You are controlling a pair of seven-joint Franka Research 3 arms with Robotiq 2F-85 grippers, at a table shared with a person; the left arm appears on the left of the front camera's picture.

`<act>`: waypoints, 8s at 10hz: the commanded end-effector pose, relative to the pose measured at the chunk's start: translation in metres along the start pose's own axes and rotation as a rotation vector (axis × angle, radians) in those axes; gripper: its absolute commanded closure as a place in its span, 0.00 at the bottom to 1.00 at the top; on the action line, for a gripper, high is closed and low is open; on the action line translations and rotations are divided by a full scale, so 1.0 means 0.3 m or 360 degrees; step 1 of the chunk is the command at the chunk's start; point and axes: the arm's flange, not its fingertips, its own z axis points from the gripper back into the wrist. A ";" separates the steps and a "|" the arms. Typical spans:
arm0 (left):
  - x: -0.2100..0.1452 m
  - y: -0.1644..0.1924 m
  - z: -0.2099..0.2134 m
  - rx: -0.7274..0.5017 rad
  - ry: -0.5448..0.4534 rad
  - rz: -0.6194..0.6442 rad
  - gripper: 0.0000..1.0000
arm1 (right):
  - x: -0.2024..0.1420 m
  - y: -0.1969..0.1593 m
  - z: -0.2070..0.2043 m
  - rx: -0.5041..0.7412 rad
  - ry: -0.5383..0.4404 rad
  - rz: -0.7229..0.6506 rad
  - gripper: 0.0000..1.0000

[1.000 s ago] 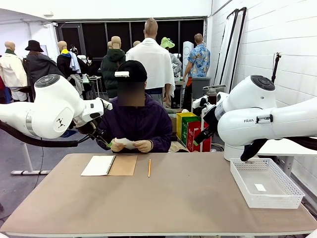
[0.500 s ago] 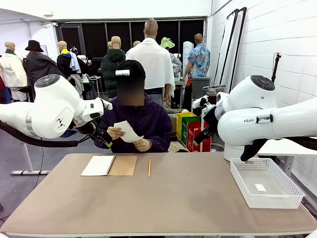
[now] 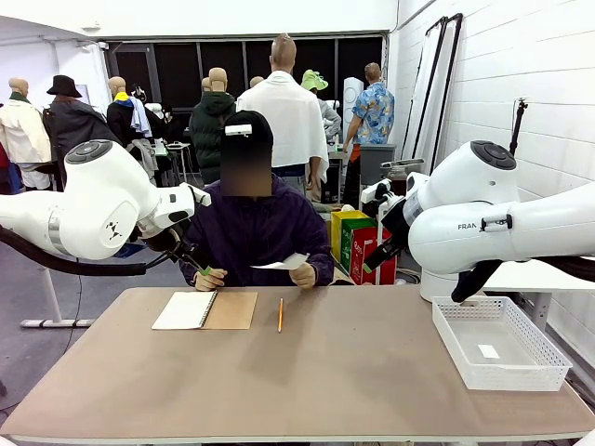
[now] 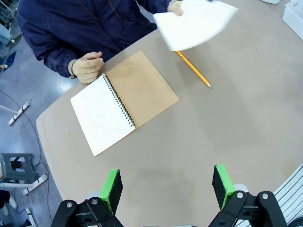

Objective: Sort the paper based on its condition.
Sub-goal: If a person hands you a paper, place it in the Organizing basket , and if it's crumpled, put it in the Trash can.

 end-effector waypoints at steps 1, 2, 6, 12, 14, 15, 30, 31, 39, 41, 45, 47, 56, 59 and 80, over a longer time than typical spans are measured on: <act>0.002 0.001 0.001 0.0011 -0.0016 -0.0010 0.00 | -0.001 -0.002 0.000 0.0001 0.0001 0.0000 0.00; 0.002 0.001 0.001 0.0011 -0.0016 -0.0010 0.00 | -0.001 -0.002 0.000 0.0001 0.0001 0.0000 0.00; 0.002 0.001 0.001 0.0011 -0.0016 -0.0010 0.00 | -0.001 -0.002 0.000 0.0001 0.0001 0.0000 0.00; 0.002 0.001 0.001 0.0011 -0.0016 -0.0010 0.00 | 0.042 -0.086 -0.008 0.0097 -0.0127 -0.0522 0.00; 0.002 0.001 0.001 0.0011 -0.0016 -0.0010 0.00 | 0.038 -0.147 -0.038 0.0254 -0.0140 -0.0828 0.00; 0.002 0.001 0.001 0.0011 -0.0016 -0.0010 0.00 | 0.024 -0.179 -0.069 0.0321 -0.0119 -0.0939 0.00; 0.002 0.001 0.001 0.0011 -0.0016 -0.0010 0.00 | -0.001 -0.350 -0.278 0.0836 0.0132 -0.1479 0.00; 0.002 0.001 0.001 0.0011 -0.0016 -0.0010 0.00 | -0.003 -0.369 -0.307 0.0910 0.0171 -0.1531 0.00; 0.002 0.001 0.001 0.0011 -0.0016 -0.0010 0.00 | -0.015 -0.456 -0.525 0.1500 0.0420 -0.1912 0.00; 0.002 0.001 0.001 0.0011 -0.0016 -0.0010 0.00 | -0.011 -0.450 -0.565 0.1582 0.0506 -0.1943 0.00; 0.002 0.001 0.001 0.0011 -0.0016 -0.0010 0.00 | 0.002 -0.452 -0.616 0.1631 0.0587 -0.2005 0.00; 0.002 0.001 0.001 0.0011 -0.0016 -0.0010 0.00 | -0.014 -0.469 -0.658 0.1691 0.0629 -0.2174 0.00; 0.002 0.001 0.001 0.0011 -0.0016 -0.0010 0.00 | -0.025 -0.473 -0.721 0.1783 0.0770 -0.2312 0.89; 0.002 0.001 0.001 0.0011 -0.0016 -0.0010 0.00 | -0.022 -0.472 -0.729 0.1780 0.0800 -0.2313 1.00; 0.002 0.001 0.001 0.0011 -0.0016 -0.0010 0.00 | -0.273 -0.617 -0.142 0.0564 0.0849 -0.1333 1.00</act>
